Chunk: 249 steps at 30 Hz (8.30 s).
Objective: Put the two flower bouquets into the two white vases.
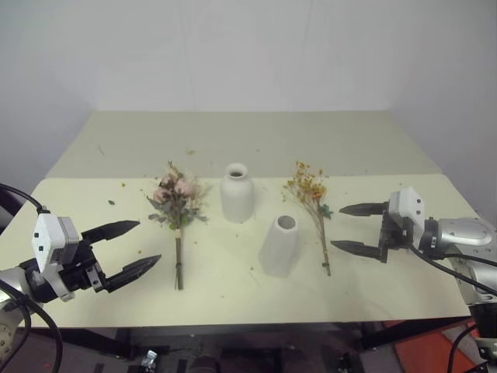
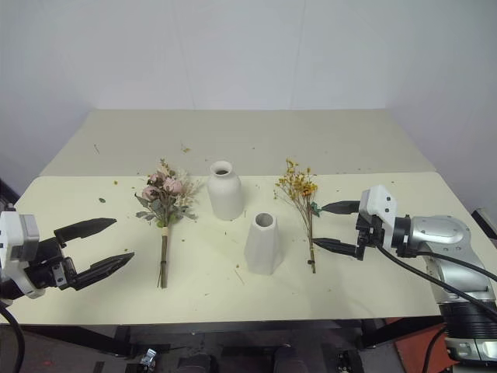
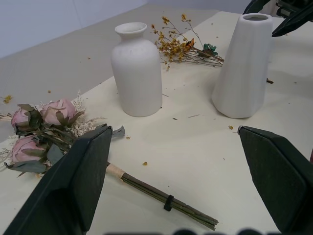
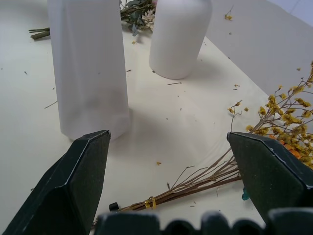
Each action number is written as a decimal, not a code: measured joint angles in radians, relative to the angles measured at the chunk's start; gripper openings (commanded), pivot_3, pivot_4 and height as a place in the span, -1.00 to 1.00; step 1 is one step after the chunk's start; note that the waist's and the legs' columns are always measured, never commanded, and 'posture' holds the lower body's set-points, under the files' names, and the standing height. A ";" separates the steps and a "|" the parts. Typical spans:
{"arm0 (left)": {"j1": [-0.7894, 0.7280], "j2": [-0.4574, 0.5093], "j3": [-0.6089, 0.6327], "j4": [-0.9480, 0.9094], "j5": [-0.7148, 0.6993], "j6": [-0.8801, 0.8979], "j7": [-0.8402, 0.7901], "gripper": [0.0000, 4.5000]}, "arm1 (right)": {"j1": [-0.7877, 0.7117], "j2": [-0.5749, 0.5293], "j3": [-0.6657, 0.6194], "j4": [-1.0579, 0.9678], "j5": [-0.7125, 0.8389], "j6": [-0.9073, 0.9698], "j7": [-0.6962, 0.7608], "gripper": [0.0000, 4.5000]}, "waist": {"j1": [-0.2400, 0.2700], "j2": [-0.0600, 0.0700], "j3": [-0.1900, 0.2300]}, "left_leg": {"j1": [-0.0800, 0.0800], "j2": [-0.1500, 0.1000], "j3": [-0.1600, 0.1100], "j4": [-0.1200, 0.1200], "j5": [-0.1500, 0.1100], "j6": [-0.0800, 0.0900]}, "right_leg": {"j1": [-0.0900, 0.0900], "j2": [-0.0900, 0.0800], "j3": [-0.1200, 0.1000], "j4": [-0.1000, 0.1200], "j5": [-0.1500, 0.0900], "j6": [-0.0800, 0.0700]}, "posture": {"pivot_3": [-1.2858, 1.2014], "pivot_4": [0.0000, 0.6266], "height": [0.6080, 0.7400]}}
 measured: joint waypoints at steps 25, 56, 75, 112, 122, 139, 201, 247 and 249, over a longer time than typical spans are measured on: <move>-0.163 0.076 -0.001 0.003 -0.088 0.046 -0.002 0.99 | -0.127 0.009 0.029 0.027 -0.030 0.172 -0.111 1.00 | 0.002 0.000 0.000 | 0.000 0.000 0.000 0.000 0.000 0.000 | 0.000 0.000 0.000 0.000 0.001 0.002 | 0.03 -0.52 1.00; -0.606 0.152 -0.316 0.234 -0.030 0.092 -0.160 1.00 | -0.802 0.249 0.612 0.632 -0.285 0.991 -0.267 0.73 | -0.027 0.001 0.001 | -0.005 0.000 0.001 0.000 -0.001 0.001 | -0.006 0.001 0.002 0.001 0.002 0.003 | 0.03 -0.52 1.00; -0.573 0.152 -0.296 0.224 -0.019 0.083 -0.153 1.00 | -0.915 0.324 0.230 0.889 -0.317 0.875 -0.536 -0.98 | -0.026 0.002 0.001 | -0.005 0.000 0.001 -0.001 -0.001 0.001 | -0.006 0.001 0.002 0.000 0.003 0.003 | 0.03 -0.52 1.00; -0.594 0.165 -0.236 0.203 -0.020 0.309 0.113 1.00 | -0.861 0.761 -0.048 0.504 0.014 0.233 -0.566 -0.98 | -0.048 0.003 0.002 | -0.005 0.000 0.000 -0.001 -0.001 0.001 | -0.006 0.001 0.002 0.001 0.004 0.002 | 0.03 -0.52 1.00; -0.576 0.166 -0.216 0.176 -0.020 0.322 0.121 1.00 | -0.871 0.815 0.009 0.602 -0.042 0.147 -0.571 -0.98 | -0.050 0.003 0.002 | -0.005 0.000 0.000 -0.001 -0.001 0.001 | -0.007 0.002 0.002 0.001 0.004 0.001 | 0.03 -0.52 1.00; -0.548 0.167 -0.197 0.148 -0.020 0.325 0.122 1.00 | -0.792 0.771 0.060 0.591 -0.098 0.135 -0.531 -0.22 | -0.049 0.003 0.002 | -0.005 0.000 0.000 -0.002 -0.001 0.001 | -0.007 0.002 0.002 0.002 0.004 0.002 | 0.03 -0.52 1.00; -0.928 -0.053 -0.633 0.473 0.105 1.182 0.834 -0.26 | -0.542 0.166 0.199 0.176 -0.054 0.142 0.158 1.00 | -0.021 0.001 0.004 | -0.002 -0.001 0.000 -0.001 0.000 0.001 | -0.003 0.001 0.002 0.001 0.003 0.004 | 0.03 -0.52 1.00; -0.955 -0.234 -0.227 0.095 -0.437 0.607 0.471 -0.95 | -0.371 0.000 0.079 0.218 0.001 0.164 0.192 1.00 | -0.018 0.000 0.004 | -0.002 -0.002 0.000 0.001 0.000 0.000 | -0.001 0.000 0.002 -0.001 0.004 0.005 | 0.03 -0.52 1.00; -0.973 -0.288 -0.282 0.129 -0.390 0.530 0.441 -0.95 | -0.362 0.001 0.078 0.217 0.001 0.171 0.182 1.00 | -0.019 0.000 0.004 | -0.002 -0.003 0.000 0.001 0.000 0.000 | -0.001 0.000 0.003 -0.001 0.005 0.004 | 0.03 -0.52 1.00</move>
